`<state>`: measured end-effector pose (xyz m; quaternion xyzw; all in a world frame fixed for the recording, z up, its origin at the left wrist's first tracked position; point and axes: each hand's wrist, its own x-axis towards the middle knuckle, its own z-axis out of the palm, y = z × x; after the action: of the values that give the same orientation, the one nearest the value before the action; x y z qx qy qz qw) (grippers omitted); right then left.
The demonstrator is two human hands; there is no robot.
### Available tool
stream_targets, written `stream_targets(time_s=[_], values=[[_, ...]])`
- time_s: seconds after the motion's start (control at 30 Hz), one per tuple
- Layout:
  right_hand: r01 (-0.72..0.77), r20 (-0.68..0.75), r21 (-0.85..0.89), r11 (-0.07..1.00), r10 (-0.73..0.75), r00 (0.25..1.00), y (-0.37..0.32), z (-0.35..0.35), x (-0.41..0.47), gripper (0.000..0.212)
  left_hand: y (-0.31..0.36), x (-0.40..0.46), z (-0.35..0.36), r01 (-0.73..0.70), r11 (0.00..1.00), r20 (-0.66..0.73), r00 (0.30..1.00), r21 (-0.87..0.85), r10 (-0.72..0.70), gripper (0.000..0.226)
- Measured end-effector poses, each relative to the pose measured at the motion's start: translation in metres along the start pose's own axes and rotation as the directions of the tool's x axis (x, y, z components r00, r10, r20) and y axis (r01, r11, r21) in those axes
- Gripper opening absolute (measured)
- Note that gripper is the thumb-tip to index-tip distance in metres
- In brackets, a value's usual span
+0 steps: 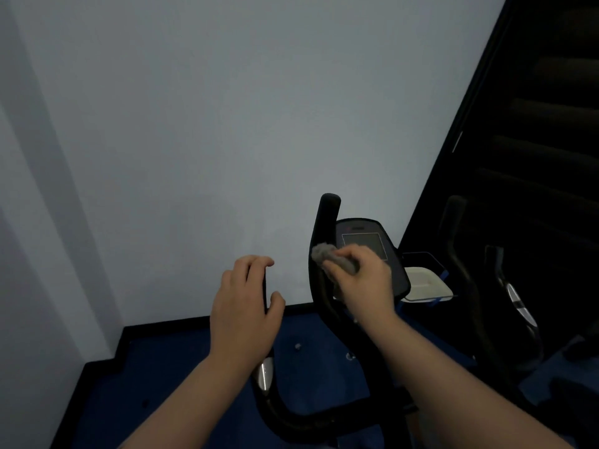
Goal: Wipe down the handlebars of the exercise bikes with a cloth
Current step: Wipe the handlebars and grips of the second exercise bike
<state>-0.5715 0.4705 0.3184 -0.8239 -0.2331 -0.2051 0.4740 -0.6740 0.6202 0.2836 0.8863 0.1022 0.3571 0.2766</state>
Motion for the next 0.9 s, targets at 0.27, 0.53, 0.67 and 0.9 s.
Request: stream_targets(time_s=[0.27, 0.53, 0.67, 0.9], values=[[0.416, 0.107, -0.509, 0.753, -0.424, 0.899, -0.040, 0.022, 0.032, 0.011, -0.002, 0.001, -0.010, -0.031, 0.999, 0.063, 0.998, 0.015, 0.030, 0.041], [0.330, 0.650, -0.135, 0.934, -0.168, 0.741, -0.015, -0.040, 0.002, 0.020, 0.000, 0.001, -0.016, 0.005, 0.999, 0.133, 0.991, -0.036, 0.000, 0.047], [0.278, 0.594, -0.100, 0.955, -0.167, 0.787, -0.020, -0.052, 0.014, 0.020, 0.018, -0.004, -0.010, 0.151, 0.980, 0.107, 0.985, -0.132, -0.138, 0.054], [0.154, 0.548, -0.097, 0.983, -0.076, 0.833, 0.013, -0.059, -0.061, 0.016, 0.059, -0.059, -0.001, 0.130, 0.869, 0.120, 0.989, -0.478, -0.082, 0.049]])
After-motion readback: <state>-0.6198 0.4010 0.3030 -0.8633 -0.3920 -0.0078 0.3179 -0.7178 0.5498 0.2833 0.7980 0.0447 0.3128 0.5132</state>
